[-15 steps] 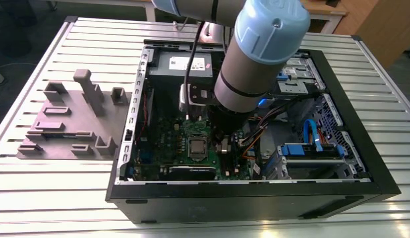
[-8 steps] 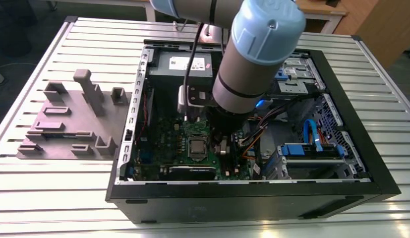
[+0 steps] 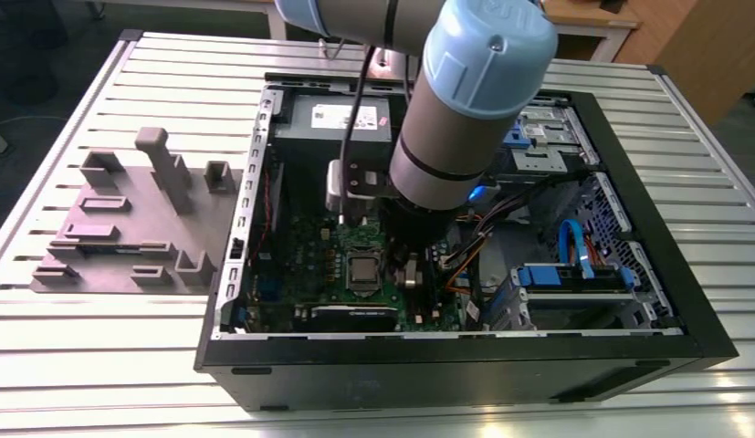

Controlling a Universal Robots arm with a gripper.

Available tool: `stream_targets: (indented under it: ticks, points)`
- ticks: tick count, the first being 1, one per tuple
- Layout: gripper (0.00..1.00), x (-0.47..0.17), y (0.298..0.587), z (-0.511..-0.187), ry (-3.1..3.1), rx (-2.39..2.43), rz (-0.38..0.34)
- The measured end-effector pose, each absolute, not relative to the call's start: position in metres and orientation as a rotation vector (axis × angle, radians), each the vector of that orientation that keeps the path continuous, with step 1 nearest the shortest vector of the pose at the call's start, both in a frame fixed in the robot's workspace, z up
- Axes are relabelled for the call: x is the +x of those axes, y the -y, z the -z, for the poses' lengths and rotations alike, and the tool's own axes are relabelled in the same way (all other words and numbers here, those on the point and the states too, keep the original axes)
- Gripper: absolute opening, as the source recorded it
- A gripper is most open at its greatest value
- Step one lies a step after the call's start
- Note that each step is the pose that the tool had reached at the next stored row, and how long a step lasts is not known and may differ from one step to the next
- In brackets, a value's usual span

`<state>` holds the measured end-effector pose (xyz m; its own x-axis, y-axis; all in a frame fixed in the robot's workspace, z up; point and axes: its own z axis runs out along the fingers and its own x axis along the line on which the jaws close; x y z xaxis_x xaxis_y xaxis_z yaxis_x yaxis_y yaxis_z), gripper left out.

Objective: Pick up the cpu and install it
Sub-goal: 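Install the first cpu locking lever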

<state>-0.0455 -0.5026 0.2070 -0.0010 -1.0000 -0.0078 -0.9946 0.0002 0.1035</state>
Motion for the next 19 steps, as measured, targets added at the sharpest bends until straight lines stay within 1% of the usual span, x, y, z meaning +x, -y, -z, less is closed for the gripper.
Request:
stream_targets:
  ticks: [19]
  points:
    - [0.1,-0.0511,0.5025,-0.2005,2.148,2.212,0.102]
